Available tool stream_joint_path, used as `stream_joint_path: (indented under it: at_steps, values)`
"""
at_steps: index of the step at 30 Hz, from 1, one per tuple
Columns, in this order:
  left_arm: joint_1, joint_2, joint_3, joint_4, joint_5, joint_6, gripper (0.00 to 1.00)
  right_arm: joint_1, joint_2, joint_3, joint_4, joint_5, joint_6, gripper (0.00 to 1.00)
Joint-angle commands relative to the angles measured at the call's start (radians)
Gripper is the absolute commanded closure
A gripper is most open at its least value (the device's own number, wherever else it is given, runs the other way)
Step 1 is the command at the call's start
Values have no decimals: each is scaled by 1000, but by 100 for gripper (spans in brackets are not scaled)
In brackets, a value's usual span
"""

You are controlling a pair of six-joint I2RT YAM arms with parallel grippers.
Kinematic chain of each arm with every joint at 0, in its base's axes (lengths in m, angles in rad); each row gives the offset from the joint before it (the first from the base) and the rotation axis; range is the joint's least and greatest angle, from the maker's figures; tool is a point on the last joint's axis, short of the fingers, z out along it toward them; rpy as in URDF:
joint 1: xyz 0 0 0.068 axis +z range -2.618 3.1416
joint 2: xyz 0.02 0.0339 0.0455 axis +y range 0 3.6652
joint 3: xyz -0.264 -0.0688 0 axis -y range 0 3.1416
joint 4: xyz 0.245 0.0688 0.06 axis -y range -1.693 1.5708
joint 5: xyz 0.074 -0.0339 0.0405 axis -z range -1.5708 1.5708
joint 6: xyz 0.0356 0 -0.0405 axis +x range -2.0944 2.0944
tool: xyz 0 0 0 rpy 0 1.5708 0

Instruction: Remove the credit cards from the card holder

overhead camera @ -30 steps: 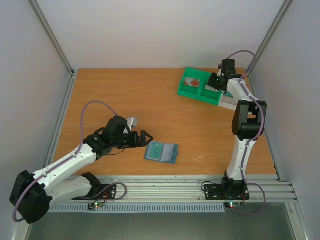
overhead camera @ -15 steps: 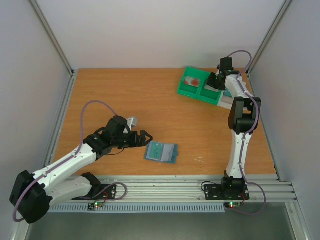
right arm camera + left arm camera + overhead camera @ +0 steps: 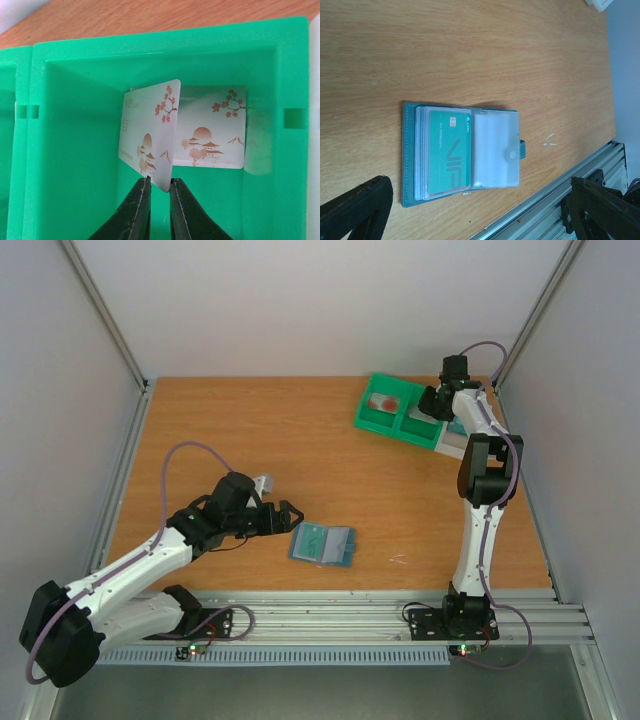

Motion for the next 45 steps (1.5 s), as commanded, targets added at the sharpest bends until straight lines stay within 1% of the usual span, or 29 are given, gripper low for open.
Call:
stream_joint_path:
  at_steps: [1, 7, 10, 13, 17, 23, 28, 31, 34, 38, 42, 45]
  values:
    - [4, 12, 19, 14, -7, -11, 4, -5, -4, 34, -28, 40, 20, 86]
    - [4, 5, 7, 6, -2, -20, 5, -5, -30, 63, -50, 72, 20, 78]
    - [4, 10, 2, -21, -9, -18, 5, -4, -42, 78, -81, 58, 45, 74]
    - [4, 16, -10, -30, -26, -7, 5, 1, -70, 56, -97, 10, 55, 68]
    - [4, 13, 7, -72, -57, 25, 7, 1, -139, -22, -89, -11, 55, 66]
    - [5, 44, 25, -123, -101, 32, 8, 13, -296, -192, -37, -105, 109, 65]
    - [5, 103, 10, -79, -68, 17, 11, 52, -406, -328, -14, -184, 173, 65]
    - [4, 140, 15, -57, -39, 17, 15, 67, -480, -428, -5, -226, 206, 65]
    - [5, 169, 7, -21, -19, 20, 17, 120, -575, -587, 50, -267, 246, 66]
    - [6, 221, 0, 17, -14, 8, 21, 187, -704, -757, 100, -310, 295, 66]
    - [5, 281, -10, 109, 48, -21, 26, 271, -786, -872, 93, -334, 309, 66]
    - [5, 317, -35, 189, 85, -66, 33, 329, -850, -954, 97, -337, 306, 66]
